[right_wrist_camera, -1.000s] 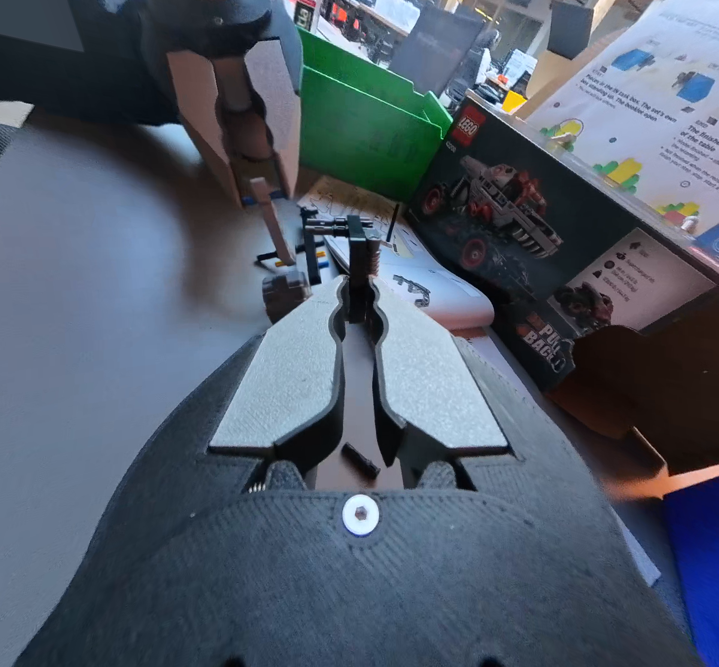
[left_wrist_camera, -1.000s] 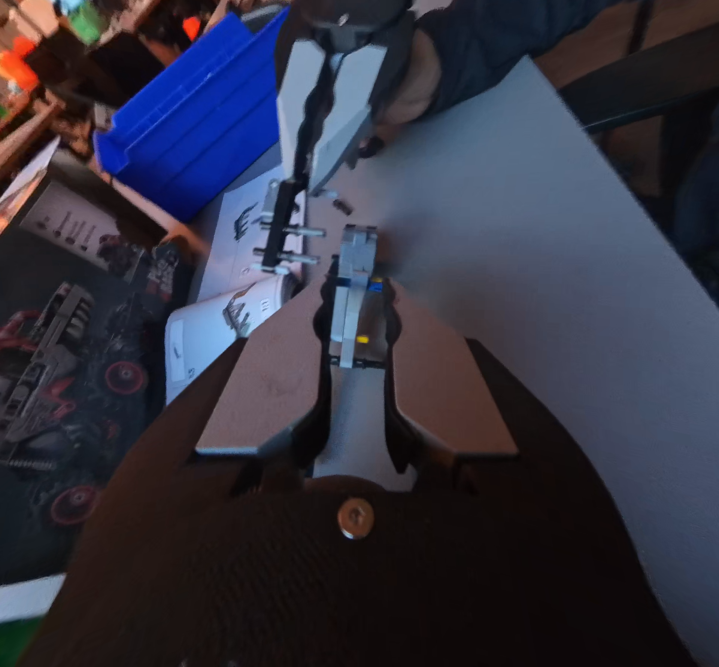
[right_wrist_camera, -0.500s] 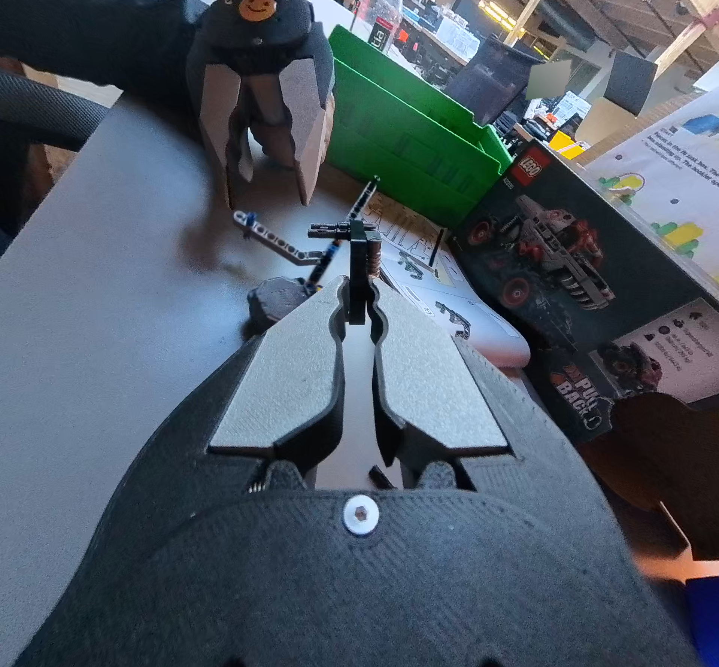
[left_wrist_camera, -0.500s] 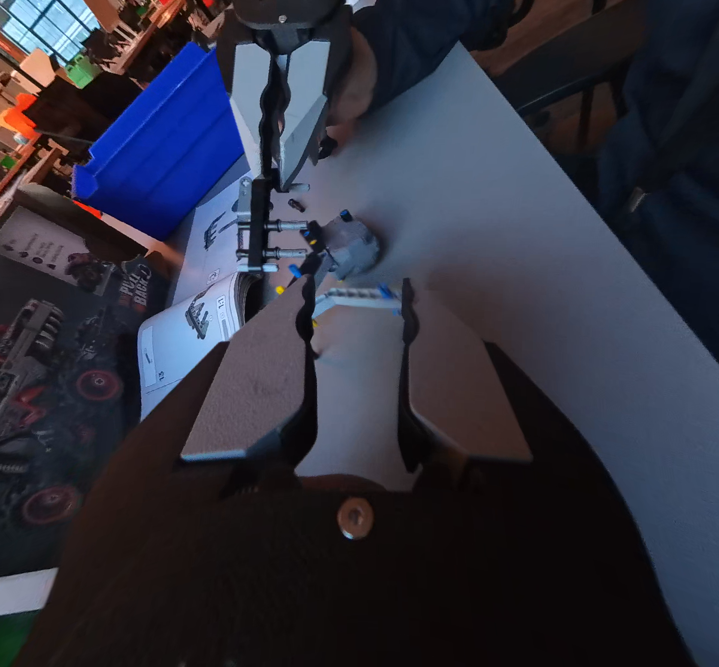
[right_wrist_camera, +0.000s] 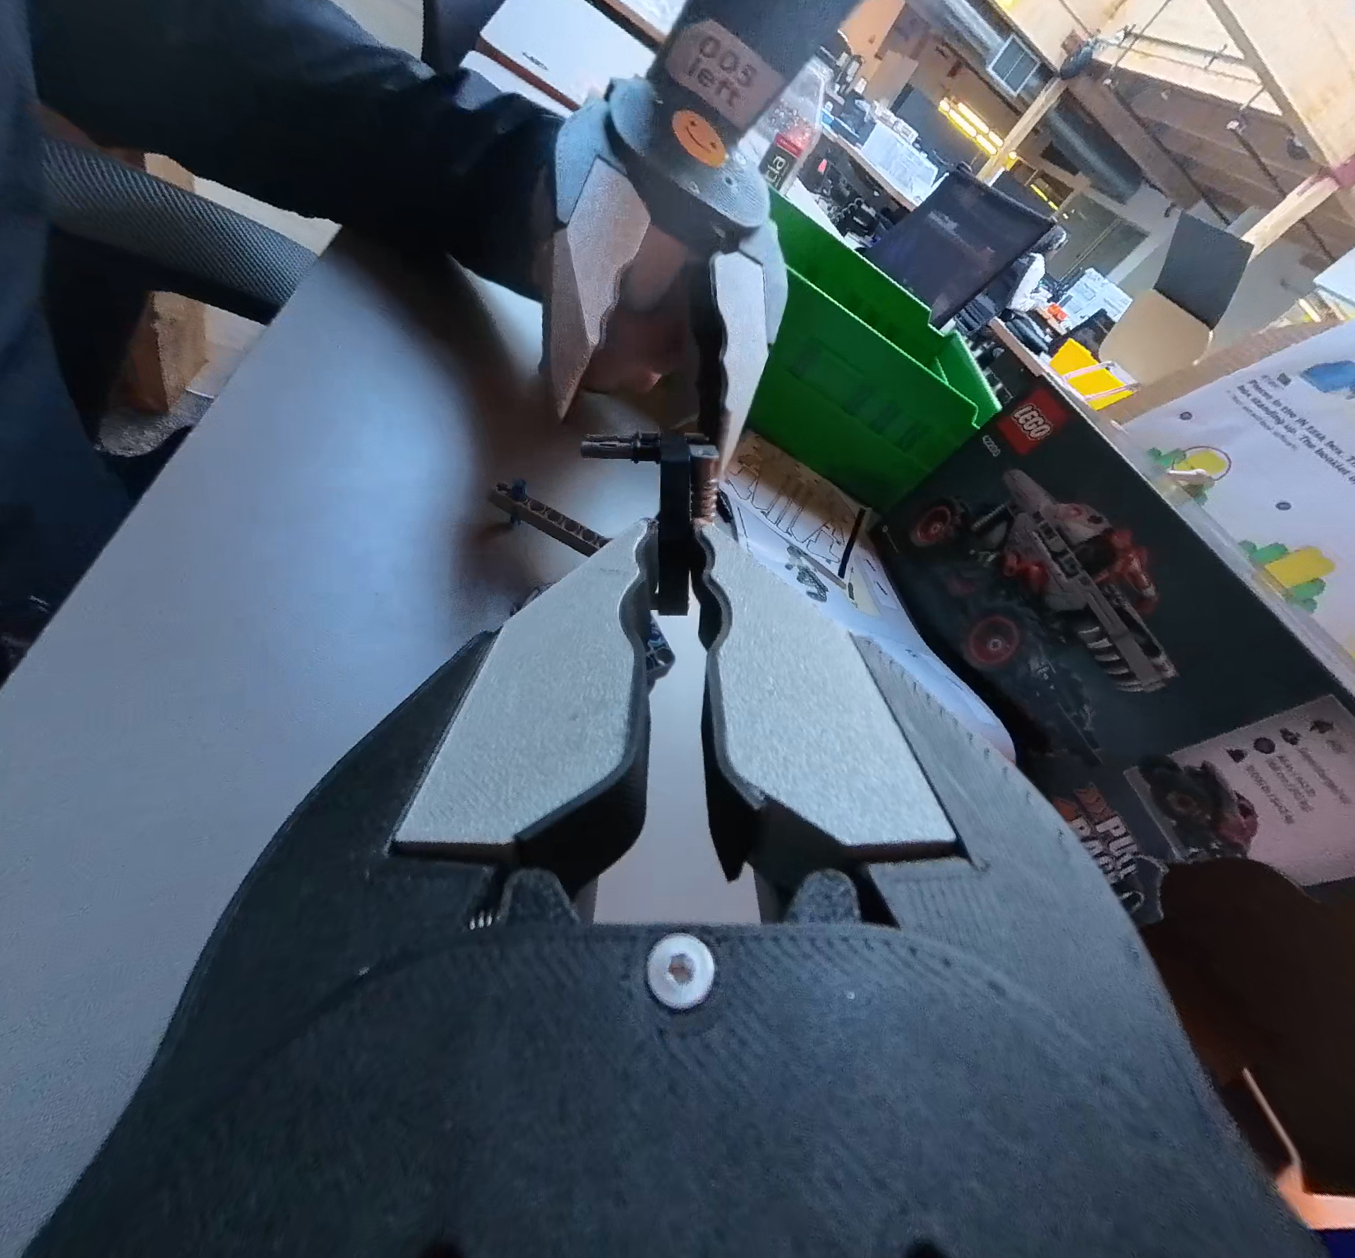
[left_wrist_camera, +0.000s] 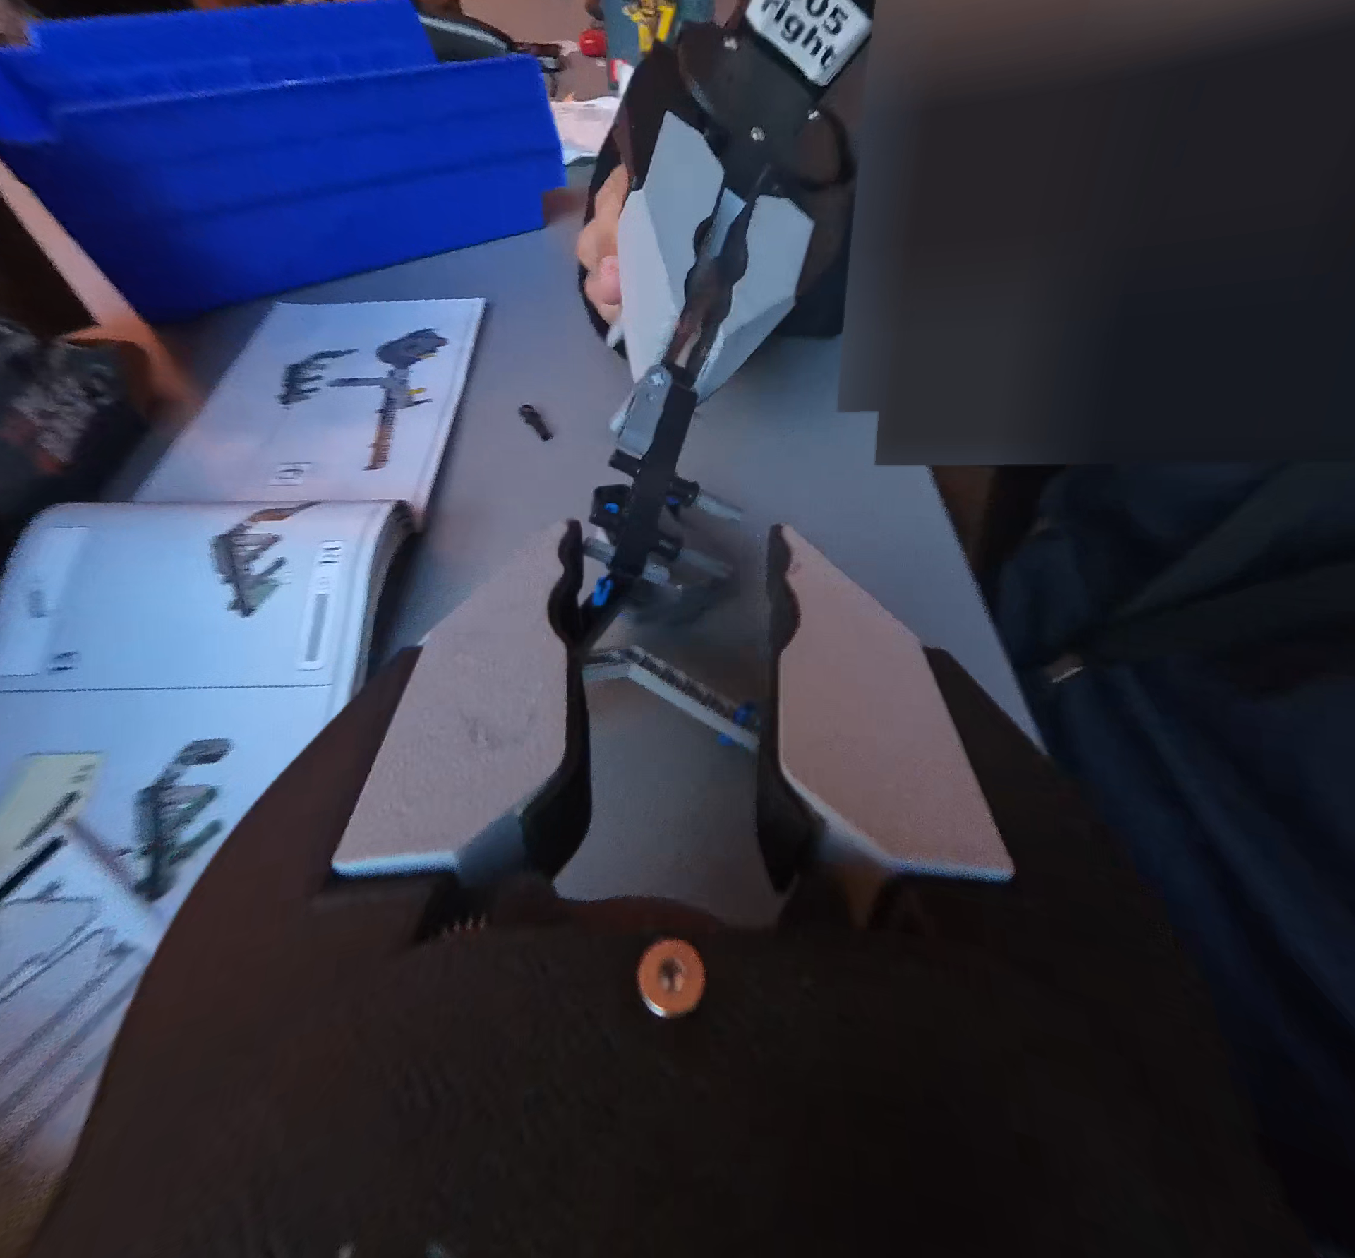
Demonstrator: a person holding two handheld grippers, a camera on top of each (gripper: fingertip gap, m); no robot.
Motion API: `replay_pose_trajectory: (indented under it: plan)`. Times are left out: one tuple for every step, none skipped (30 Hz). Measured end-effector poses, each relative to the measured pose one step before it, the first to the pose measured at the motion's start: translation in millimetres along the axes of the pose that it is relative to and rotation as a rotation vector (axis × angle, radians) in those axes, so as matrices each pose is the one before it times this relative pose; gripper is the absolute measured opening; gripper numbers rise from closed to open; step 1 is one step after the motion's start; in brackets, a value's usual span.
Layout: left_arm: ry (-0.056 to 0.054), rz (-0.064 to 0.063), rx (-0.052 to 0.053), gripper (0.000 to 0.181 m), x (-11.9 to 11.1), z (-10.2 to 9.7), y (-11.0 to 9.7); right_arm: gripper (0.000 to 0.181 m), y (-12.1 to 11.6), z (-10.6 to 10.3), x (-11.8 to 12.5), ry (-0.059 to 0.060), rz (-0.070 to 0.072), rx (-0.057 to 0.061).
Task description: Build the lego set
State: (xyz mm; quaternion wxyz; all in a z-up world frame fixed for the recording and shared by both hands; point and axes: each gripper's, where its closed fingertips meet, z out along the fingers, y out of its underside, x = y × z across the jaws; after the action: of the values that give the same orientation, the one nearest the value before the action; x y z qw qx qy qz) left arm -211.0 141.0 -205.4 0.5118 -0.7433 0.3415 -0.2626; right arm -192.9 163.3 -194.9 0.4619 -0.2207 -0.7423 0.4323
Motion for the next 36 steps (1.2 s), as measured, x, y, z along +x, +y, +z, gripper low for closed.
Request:
replay_pose_trajectory:
  plan:
    - [0.0239, -0.0288, 0.0043, 0.043, 2.47, 0.55, -0.6, 0.005, -0.32, 0.36, -1.23, -0.0002, -0.0139, -0.0047]
    - [0.0129, -0.02, 0.0044, 0.039, 0.51, -0.45, -0.29, 0.005, 0.0, 0.46, -1.27, 0.0005, -0.0133, -0.0054]
    - [0.0048, -0.0166, 0.0109, 0.035, -0.74, -0.95, -0.9, 0.005, -0.04, 0.55, -0.93, 0.0012, -0.0124, -0.005]
    - [0.0059, -0.0183, 0.011, 0.032, -0.77, -0.73, -0.46, 0.005, -0.4, 0.65, -1.06, -0.0007, -0.0101, -0.0029]
    - [0.0163, -0.0198, 0.0046, 0.028, 0.54, -0.43, 0.17, 0.005, -0.58, 0.74, -1.58, -0.0044, -0.0074, -0.0019]
    - [0.0279, -0.0215, 0.0044, 0.022, 2.45, -0.47, -0.21, 0.005, -0.45, 0.77, -1.64, -0.0043, -0.0092, -0.0032]
    - [0.0291, -0.0183, 0.0079, 0.013, 2.62, -0.51, -0.97, 0.005, 0.05, 0.71, -1.18, 0.0003, -0.0129, -0.0059]
    - [0.0205, -0.0135, 0.0068, 0.013, 1.84, -0.28, -0.9, 0.006, 0.29, 0.45, -0.23, 0.0051, -0.013, -0.0072]
    - [0.0127, 0.0016, 0.0032, 0.012, 1.61, 0.13, -0.44, 0.006, 0.28, 0.11, -0.1, 0.0034, -0.0077, -0.0041]
    - [-0.0022, 0.0171, 0.004, 0.012, 0.48, 0.09, -0.56, 0.006, 0.55, 0.0, 0.17, 0.0015, -0.0018, -0.0046]
    - [-0.0096, 0.0228, -0.0043, 0.011, -0.34, 0.42, 0.64, 0.006, 0.94, 0.03, 0.08, -0.0006, 0.0021, -0.005]
    - [-0.0045, 0.0211, -0.0102, 0.011, 0.3, 0.56, 1.22, 0.007, 0.7, 0.09, -0.38, -0.0046, 0.0049, -0.0035]
    - [0.0001, 0.0209, -0.0064, 0.01, 0.95, 0.24, 0.69, 0.008, 0.56, 0.19, -0.56, -0.0048, 0.0058, -0.001]
    - [0.0049, 0.0249, -0.0079, 0.007, 1.27, 0.15, 0.72, 0.01, 0.55, 0.28, -0.23, -0.0037, 0.0074, -0.0006]
    - [0.002, 0.0262, -0.0113, 0.005, 0.53, 0.64, 1.62, 0.012, 0.77, -0.13, -0.75, -0.0115, 0.0127, -0.0001]
    - [-0.0042, 0.0275, -0.0114, 0.005, -0.77, 0.78, 1.78, 0.013, 0.82, -0.66, -1.19, -0.0204, 0.021, 0.0008]
    - [0.001, 0.0217, -0.0119, 0.005, -0.34, 1.03, 2.07, 0.016, -0.33, -1.2, -0.38, -0.0191, 0.0289, 0.0072]
    - [0.0038, 0.0156, -0.0131, 0.005, -0.2, 1.05, 2.34, 0.021, -1.34, -1.37, 0.63, -0.0175, 0.0382, 0.0177]
    - [0.0072, 0.0101, -0.009, 0.005, -0.14, 1.04, 1.49, 0.026, -0.88, -1.19, 0.93, -0.0192, 0.0487, 0.0171]
    - [0.0087, 0.0017, -0.0031, 0.005, -0.03, 0.65, 0.29, 0.026, 0.41, -1.18, 1.07, -0.0202, 0.0507, 0.0081]
    - [0.0068, -0.002, 0.0011, 0.005, -0.14, 0.15, -0.66, 0.024, 1.24, -1.11, 0.46, -0.0212, 0.0431, 0.0044]
    - [-0.002, 0.0035, 0.0046, 0.005, -1.1, -0.33, -1.07, 0.02, 1.74, -0.85, 0.16, -0.0187, 0.0319, 0.0013]
    - [-0.0035, 0.0087, 0.0029, 0.005, -0.86, -0.98, -0.61, 0.016, 1.78, -0.51, 1.03, -0.0071, 0.0202, -0.0014]
    - [0.0007, 0.0064, 0.0007, 0.004, -0.15, -1.24, -0.38, 0.014, 1.61, -0.12, 0.62, -0.0035, 0.0091, -0.0018]
    - [0.0045, 0.0032, 0.0043, 0.004, 0.6, -1.27, -1.0, 0.012, 0.94, 0.31, -0.13, -0.0044, 0.0036, -0.0025]
    - [0.0018, 0.0019, 0.0047, 0.004, 0.23, -0.92, -0.96, 0.01, 0.08, 0.48, -0.77, -0.0056, 0.0004, 0.0]
    - [0.0012, 0.0037, 0.0038, 0.004, 0.34, -0.51, -0.67, 0.009, 0.15, 0.45, -0.74, -0.0041, -0.0011, -0.0002]
    - [-0.0033, 0.0062, 0.0002, 0.004, -0.05, -0.16, -0.17, 0.009, 0.59, 0.34, -0.04, -0.0009, -0.0006, -0.0039]
    - [-0.0053, 0.0093, -0.0054, 0.004, -0.22, 0.12, 0.7, 0.009, 0.58, 0.15, -0.09, -0.0015, 0.0012, -0.003]
    - [-0.0017, 0.0076, -0.0055, 0.004, 0.23, 0.27, 0.85, 0.009, 0.47, 0.06, -0.93, -0.0066, 0.0013, -0.0021]
    - [-0.0053, 0.0039, -0.0007, 0.004, -0.55, 0.45, 0.24, 0.005, 0.73, 0.0, -1.55, -0.0103, 0.0012, -0.0026]
    - [0.0025, 0.0007, 0.0011, 0.004, 0.18, 0.38, 0.16, 0.003, 0.61, 0.24, -1.66, -0.0107, 0.0026, -0.0022]
    - [0.0063, -0.0048, 0.0031, 0.004, 0.69, 0.48, 0.11, 0.003, 1.19, 0.4, -0.67, -0.0054, 0.0022, -0.0052]
    - [-0.0033, -0.0042, 0.0053, 0.004, -0.59, 0.21, -0.16, 0.003, 1.23, 0.26, 0.73, 0.0038, 0.002, -0.0059]
    - [-0.007, -0.0081, 0.0022, 0.004, -1.32, 0.07, 0.05, 0.004, 0.43, 0.15, 0.98, 0.0065, 0.0012, -0.002]
    - [0.003, -0.0114, 0.0021, 0.004, 0.28, 0.13, -0.19, 0.004, -0.12, -0.31, -0.4, -0.0025, 0.0004, 0.0009]
